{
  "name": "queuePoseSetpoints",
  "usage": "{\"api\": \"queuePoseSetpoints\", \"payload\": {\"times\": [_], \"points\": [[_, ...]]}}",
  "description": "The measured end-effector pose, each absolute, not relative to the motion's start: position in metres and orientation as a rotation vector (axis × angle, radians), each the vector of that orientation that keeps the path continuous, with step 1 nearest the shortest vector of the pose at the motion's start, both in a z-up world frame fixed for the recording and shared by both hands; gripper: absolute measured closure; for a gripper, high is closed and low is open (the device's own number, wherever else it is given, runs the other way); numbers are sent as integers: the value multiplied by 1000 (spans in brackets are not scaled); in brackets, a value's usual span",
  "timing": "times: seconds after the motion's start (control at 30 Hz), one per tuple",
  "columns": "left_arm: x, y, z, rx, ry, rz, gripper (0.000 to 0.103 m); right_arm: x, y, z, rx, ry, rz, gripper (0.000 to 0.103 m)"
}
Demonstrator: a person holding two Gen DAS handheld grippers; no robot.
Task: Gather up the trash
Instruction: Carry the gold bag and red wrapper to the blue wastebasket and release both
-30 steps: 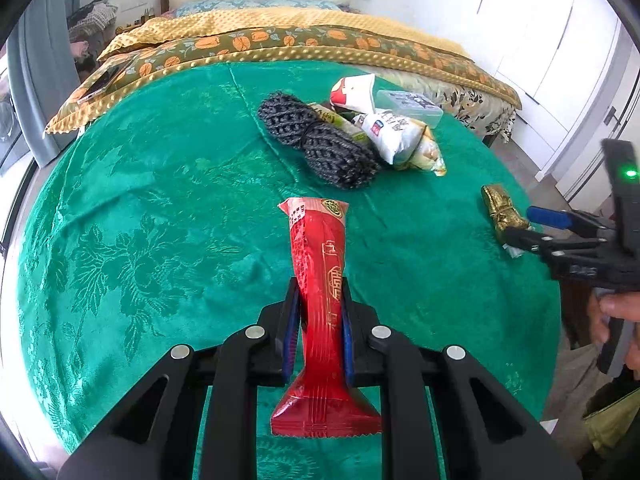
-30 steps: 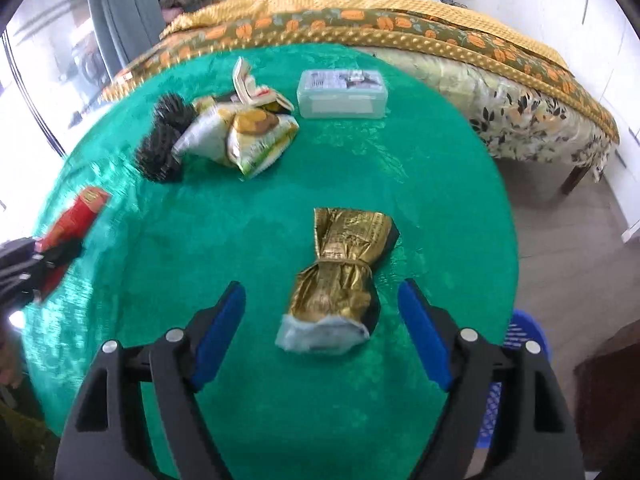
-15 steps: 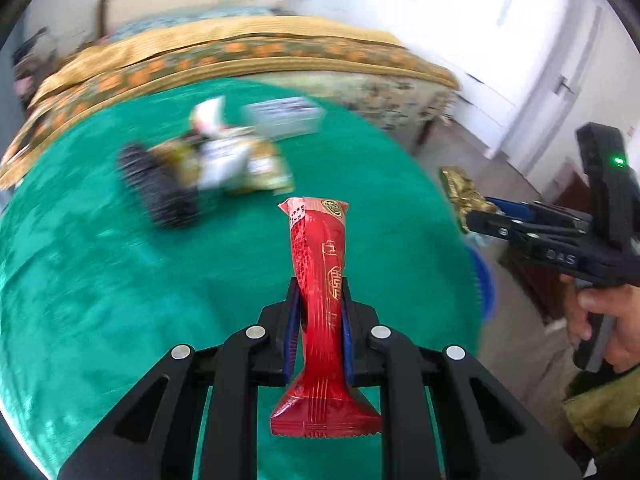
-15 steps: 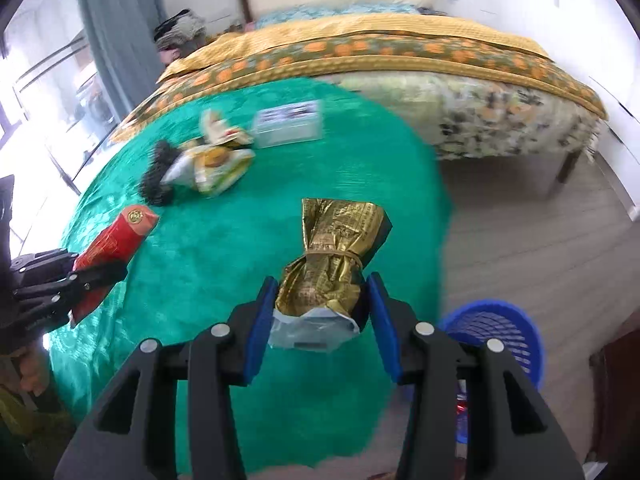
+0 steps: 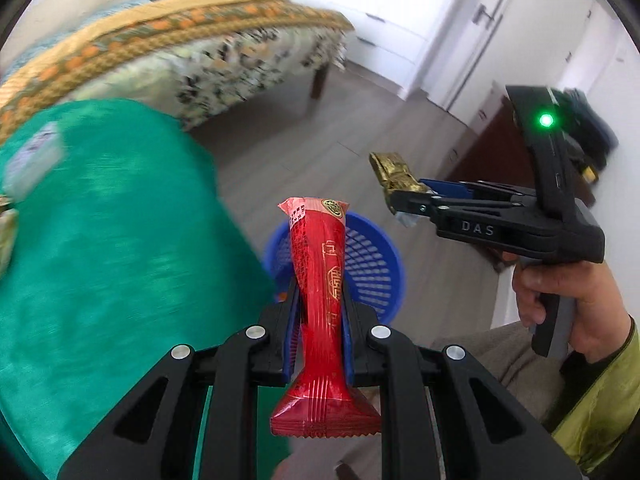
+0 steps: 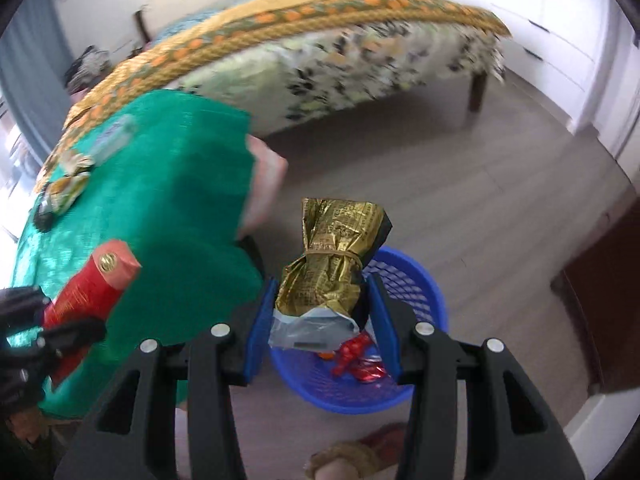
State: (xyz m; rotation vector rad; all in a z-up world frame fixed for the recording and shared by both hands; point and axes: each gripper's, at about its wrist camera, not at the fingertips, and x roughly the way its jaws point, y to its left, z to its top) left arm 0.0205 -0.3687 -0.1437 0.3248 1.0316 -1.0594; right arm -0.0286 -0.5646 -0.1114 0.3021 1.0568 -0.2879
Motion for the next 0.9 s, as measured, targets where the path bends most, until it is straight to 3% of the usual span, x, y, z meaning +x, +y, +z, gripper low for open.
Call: {"api": "queuePoseSetpoints", "payload": {"times": [0.43,0.5,0.53,0.57,0.7,0.83,0.9], "points": [[31,-464,-215,356,1129,-1041,85,-46,-622,-144,377,1076,-312,55],[32,-474,-225,354,1125,-1040,74,-46,-627,-147,385,1070,-320,43],[34,-478,-231,347,1129,-1032,47,-47,-631,-149,397,1064,-320,28],[36,-479,-234,338,1131,-1025,31,-48,-633,-148,407,1050,-324,27],[38,-473,-230,291,1115,-989,20,-57,-640,-137,401,996,-356,26],[28,-450,-201,269,1026,-964,8,-63,-639,-123,364,927,-415,9],[24,-435,-184,268,982,-948,5,-62,-631,-115,300,892,-454,8]]}}
